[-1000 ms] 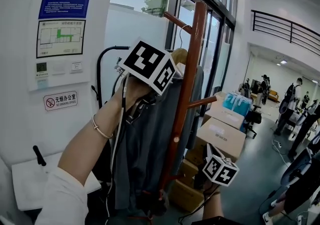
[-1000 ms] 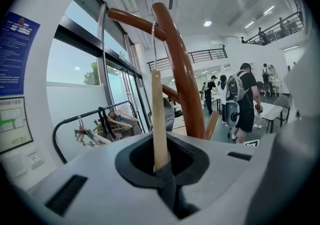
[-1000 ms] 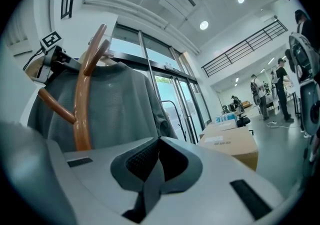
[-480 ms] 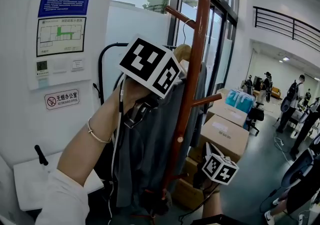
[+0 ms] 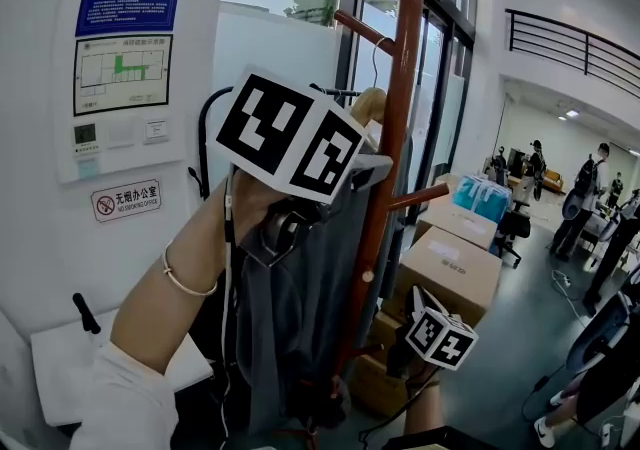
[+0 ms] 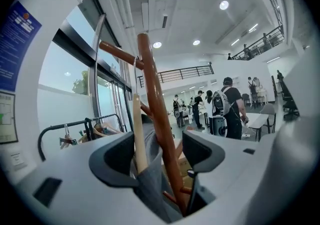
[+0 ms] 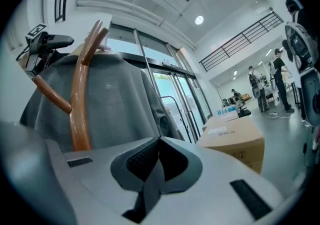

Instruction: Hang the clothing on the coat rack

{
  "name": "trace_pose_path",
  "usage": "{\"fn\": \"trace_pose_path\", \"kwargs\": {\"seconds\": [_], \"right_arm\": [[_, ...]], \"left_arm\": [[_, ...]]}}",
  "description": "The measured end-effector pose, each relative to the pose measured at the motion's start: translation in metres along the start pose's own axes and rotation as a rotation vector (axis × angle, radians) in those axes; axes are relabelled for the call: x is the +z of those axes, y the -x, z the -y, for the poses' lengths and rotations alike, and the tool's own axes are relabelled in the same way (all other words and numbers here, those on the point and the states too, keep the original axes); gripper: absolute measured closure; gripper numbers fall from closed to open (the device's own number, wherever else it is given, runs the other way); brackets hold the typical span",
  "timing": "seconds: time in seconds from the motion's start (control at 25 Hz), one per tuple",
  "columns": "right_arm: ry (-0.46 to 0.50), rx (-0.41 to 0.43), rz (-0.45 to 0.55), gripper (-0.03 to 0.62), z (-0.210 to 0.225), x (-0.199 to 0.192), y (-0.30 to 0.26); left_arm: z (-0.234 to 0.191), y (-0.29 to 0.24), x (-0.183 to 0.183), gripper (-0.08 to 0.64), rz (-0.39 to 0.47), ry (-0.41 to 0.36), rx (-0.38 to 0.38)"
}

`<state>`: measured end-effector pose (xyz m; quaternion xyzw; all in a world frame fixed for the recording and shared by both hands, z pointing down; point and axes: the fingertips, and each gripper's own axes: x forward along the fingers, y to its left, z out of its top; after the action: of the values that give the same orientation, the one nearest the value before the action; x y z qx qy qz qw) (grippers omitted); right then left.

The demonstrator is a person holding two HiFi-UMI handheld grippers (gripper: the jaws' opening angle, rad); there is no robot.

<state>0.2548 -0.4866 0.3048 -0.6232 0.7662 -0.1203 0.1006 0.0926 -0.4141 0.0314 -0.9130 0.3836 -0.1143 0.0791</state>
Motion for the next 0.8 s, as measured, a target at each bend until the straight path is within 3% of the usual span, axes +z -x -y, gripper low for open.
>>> {"fn": "trace_pose_path", "kwargs": {"seconds": [0.16, 0.4, 0.72, 0.8], "right_arm": [[-0.009, 0.013, 0.011, 0.569, -0.008, 0.001, -0.002], [-0.007, 0.008, -0.005, 0.569, -0.019, -0.007, -0.001], [0.003, -0.026, -0.009, 0.569, -0.032, -0.011, 0.009], [0.01, -0.044, -0.007, 0.569, -0.033, -0.011, 0.013]], "left_arm": [[0.007, 0.009, 0.003, 0.258, 0.031, 0.016, -0.049], [0.017, 0.042, 0.016, 0.258, 0.216, 0.196, -0.235], [0.002, 0.072, 0.01, 0.258, 0.391, 0.264, -0.293], [-0.005, 0.08, 0.003, 0.258, 0.423, 0.261, -0.278]]}}
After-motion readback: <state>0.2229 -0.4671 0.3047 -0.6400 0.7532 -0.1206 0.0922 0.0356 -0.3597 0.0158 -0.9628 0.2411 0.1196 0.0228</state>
